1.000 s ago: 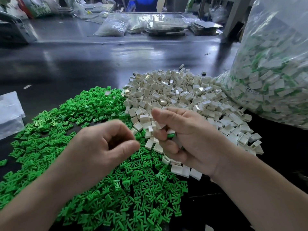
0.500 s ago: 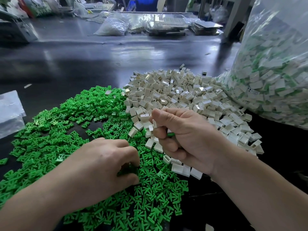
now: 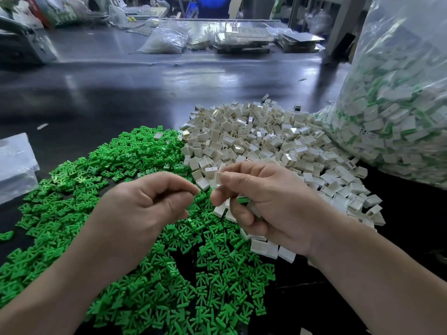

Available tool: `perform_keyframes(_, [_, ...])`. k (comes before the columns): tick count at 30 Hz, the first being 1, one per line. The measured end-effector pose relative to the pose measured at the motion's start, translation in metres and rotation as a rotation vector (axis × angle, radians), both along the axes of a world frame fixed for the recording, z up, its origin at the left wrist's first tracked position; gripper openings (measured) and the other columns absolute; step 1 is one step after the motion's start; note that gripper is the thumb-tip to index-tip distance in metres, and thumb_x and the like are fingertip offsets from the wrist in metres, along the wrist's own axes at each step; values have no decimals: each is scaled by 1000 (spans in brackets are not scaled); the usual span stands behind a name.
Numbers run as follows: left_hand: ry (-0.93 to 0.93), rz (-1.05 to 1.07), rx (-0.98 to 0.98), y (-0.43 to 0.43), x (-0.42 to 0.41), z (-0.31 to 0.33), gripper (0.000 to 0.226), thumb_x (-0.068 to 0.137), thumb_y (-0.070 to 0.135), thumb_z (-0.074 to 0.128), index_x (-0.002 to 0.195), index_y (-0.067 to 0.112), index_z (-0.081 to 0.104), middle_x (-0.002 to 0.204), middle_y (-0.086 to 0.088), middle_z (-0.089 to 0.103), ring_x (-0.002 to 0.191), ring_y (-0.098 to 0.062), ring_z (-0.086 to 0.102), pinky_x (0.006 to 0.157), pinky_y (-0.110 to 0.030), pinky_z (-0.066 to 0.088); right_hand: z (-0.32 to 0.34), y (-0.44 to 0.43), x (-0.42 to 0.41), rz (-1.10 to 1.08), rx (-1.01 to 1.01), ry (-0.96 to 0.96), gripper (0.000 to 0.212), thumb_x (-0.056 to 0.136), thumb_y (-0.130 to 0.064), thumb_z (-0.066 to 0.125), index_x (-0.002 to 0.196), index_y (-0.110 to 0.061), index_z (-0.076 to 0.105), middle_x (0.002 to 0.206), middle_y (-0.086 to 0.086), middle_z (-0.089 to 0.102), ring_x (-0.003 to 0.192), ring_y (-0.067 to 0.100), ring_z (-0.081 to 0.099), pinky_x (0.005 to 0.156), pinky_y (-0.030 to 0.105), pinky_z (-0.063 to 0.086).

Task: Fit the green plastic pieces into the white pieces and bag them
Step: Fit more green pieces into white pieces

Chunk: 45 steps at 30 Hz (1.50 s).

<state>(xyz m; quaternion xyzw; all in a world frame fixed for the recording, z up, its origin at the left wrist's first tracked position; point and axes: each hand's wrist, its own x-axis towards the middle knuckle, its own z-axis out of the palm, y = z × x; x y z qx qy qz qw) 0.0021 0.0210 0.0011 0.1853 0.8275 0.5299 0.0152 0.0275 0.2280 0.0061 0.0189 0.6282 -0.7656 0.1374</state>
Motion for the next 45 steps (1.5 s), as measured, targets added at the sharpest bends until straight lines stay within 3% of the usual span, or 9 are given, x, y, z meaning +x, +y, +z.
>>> perform_keyframes(4, [-221,-26,260,5,-3,-4,15,75,34,64,84,27,74,76,-8,72,69,-21,71,59,-21,55,-1,0,2,22,68,42,9,99,-22,62,92,-18,66,71,5,63,41,10,42,34,17,31])
perform_keyframes(8, [-360,-36,447,9,-3,-7,13,71,33,68,77,24,75,76,-11,70,66,-24,68,54,-25,54,-3,-2,4,55,141,103,17,98,-25,65,82,-26,68,67,1,58,43,9,42,36,19,32])
perform_keyframes(21, [-390,-58,534,14,4,-3,12,71,29,67,75,21,75,73,-12,69,61,-23,67,51,-26,53,-5,-8,9,27,258,307,14,101,-25,60,88,-26,67,64,-3,57,43,7,42,38,18,33])
perform_keyframes(25, [-591,-257,721,13,4,-2,34,80,26,76,107,8,69,73,-14,66,59,-22,65,47,-28,52,-4,-7,9,81,150,242,18,101,-25,58,86,-23,67,63,-3,56,41,9,41,36,17,32])
perform_keyframes(27, [-663,-425,790,12,5,-1,45,84,29,75,122,9,64,76,-13,67,62,-21,67,48,-27,54,-3,-7,8,140,34,189,21,98,-28,57,101,-9,66,63,-1,54,40,11,39,34,17,29])
perform_keyframes(29, [-715,-524,836,12,5,-1,42,89,28,69,125,8,62,82,-13,70,68,-21,70,50,-26,56,-1,-6,8,195,-41,132,39,96,-28,55,120,3,58,63,-2,52,40,10,36,33,16,27])
perform_keyframes(32, [-797,-568,898,11,4,-2,38,93,22,65,126,4,61,88,-16,71,76,-24,72,57,-28,59,0,-4,8,221,-72,105,43,95,-27,56,124,6,54,60,-4,51,40,9,35,34,16,25])
perform_keyframes(42, [-726,-387,887,19,10,-5,35,74,22,81,105,9,73,71,-15,71,60,-23,71,50,-26,57,2,-6,10,205,-24,104,20,103,-21,54,106,-2,60,58,-5,53,39,7,35,32,15,25])
perform_keyframes(45, [-698,-373,917,19,11,-5,30,80,23,73,107,11,73,71,-13,71,61,-21,71,49,-25,56,3,-10,10,200,-59,96,31,102,-24,55,115,4,57,58,-6,53,38,6,35,32,16,25])
